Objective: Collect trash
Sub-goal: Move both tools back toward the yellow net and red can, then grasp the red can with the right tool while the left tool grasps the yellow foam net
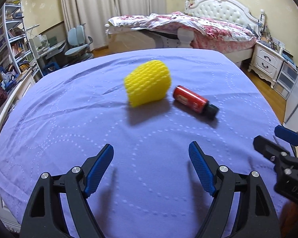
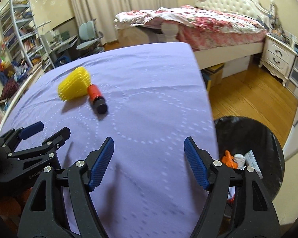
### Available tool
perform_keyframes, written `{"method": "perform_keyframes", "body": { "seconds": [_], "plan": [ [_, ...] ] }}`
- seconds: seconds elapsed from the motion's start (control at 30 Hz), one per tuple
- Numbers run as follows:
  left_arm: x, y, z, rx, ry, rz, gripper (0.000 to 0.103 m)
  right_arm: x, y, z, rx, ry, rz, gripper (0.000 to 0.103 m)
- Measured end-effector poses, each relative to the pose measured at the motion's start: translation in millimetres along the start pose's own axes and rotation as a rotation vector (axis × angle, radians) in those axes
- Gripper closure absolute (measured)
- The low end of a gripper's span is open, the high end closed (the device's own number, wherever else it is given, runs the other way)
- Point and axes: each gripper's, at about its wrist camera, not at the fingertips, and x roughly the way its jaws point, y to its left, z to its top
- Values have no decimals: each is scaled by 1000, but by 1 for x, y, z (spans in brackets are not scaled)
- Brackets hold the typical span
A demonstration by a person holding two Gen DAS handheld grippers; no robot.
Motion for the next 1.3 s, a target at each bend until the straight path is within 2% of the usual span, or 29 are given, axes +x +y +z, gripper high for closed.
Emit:
{"method": "perform_keyframes", "body": {
  "seconds": [0.23, 0.6, 0.67, 0.77, 0.83, 0.93, 1.3],
  "plan": [
    [6, 26, 4, -19, -9, 32, 25, 28, 33, 17, -57, 40, 13, 32],
    [13, 61, 8, -87, 18, 33, 25, 61, 68, 45, -96, 60, 6, 34],
    [15, 63, 10, -94, 21, 30, 25, 65, 73, 49, -105, 61, 5, 37],
    [16, 62, 11, -91, 25, 22, 25, 69, 74, 54, -118, 61, 2, 53],
    [16, 60, 13, -79, 22, 17, 25, 71, 73, 56, -118, 62, 2, 69],
    [16, 56, 15, -56, 13, -1, 23, 72, 67, 59, -99, 62, 1, 80],
    [30, 30, 34, -5, 1, -58, 22, 71, 36, 65, -38, 51, -42, 80]
  ]
}}
